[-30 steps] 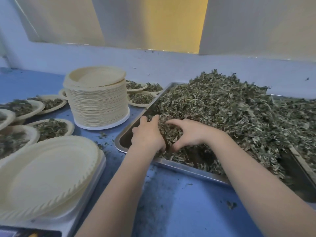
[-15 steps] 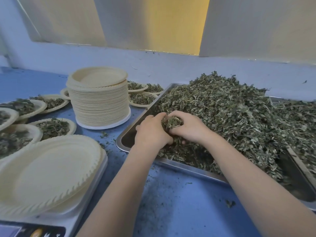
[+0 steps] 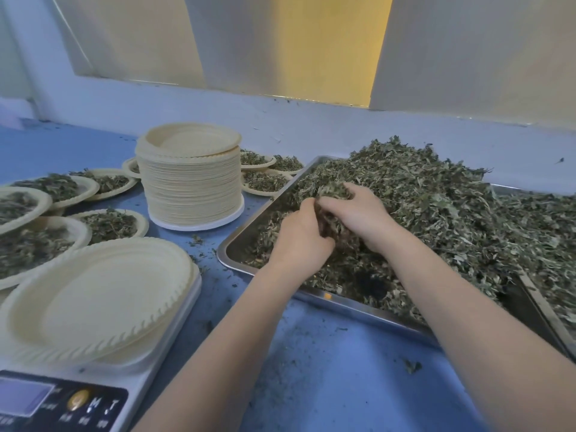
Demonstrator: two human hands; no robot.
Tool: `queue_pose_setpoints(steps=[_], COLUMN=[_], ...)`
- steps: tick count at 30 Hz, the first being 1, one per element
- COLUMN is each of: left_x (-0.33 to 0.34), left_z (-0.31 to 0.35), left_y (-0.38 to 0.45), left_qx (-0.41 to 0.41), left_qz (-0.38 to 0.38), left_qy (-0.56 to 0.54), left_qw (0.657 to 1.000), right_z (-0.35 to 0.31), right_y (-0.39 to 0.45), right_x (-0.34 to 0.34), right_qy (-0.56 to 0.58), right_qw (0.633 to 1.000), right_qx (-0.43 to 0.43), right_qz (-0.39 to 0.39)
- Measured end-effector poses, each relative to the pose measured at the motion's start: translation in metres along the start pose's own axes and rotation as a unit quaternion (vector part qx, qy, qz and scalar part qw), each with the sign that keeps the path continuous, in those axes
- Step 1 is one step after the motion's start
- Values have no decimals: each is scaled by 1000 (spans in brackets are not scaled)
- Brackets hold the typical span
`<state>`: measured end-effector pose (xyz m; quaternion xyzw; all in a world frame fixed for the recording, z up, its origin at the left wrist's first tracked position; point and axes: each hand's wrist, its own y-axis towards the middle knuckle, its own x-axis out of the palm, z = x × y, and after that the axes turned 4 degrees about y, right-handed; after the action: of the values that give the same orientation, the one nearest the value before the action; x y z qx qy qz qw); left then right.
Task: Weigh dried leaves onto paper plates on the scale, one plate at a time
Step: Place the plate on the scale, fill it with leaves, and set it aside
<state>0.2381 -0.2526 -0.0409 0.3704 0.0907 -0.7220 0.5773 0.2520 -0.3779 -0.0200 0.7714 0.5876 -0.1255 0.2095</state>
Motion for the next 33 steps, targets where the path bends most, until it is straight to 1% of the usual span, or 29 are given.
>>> queue_pose_setpoints(steps=[2, 5, 7, 9, 11, 13, 16, 19, 21, 23, 25, 26, 28, 30, 33], left_x=[-5, -23, -42, -66, -93, -120, -161, -193, -205, -211, -214, -216, -219, -219, -212], left_z=[6, 13, 12, 7, 0, -9, -29, -48, -60, -70, -81, -86, -92, -98, -107], left_y=[-2, -4, -9, -16, -28, -41, -66, -92, -106, -116, -122, -124, -127, -128, -127], left_qx=[-23, -52, -58, -54, -56, -72, -106, -132, -150, -171, -182, -182, -158, -132, -120], left_qz=[7, 14, 24, 49, 71, 93, 130, 136, 102, 43, 1, 2, 39, 85, 164], left_qy=[-43, -89, -68, -15, 11, 27, 45, 66, 79, 93, 134, 147, 145, 118, 58], left_qw=[999, 995, 996, 997, 996, 993, 985, 980, 980, 980, 974, 972, 976, 980, 977], right_z=[-14, -36, -51, -65, -81, -98, -122, -137, -139, -135, -132, -130, -130, -130, -127], right_y=[-1, -6, -11, -17, -24, -32, -45, -60, -69, -73, -72, -69, -68, -66, -65], right_x=[-3, 2, 13, 30, 52, 77, 118, 151, 164, 167, 162, 158, 151, 145, 144], right_qy=[23, 15, 16, 39, 62, 72, 90, 101, 63, -50, -199, -237, -232, -185, -118], right_qw=[1000, 999, 999, 997, 994, 990, 978, 967, 960, 943, 901, 885, 877, 893, 919], right_qx=[-6, -26, -29, -32, -37, -65, -114, -142, -152, -180, -190, -184, -180, -182, -194], right_qz=[7, -22, -40, -63, -87, -103, -152, -188, -225, -276, -336, -357, -381, -367, -323])
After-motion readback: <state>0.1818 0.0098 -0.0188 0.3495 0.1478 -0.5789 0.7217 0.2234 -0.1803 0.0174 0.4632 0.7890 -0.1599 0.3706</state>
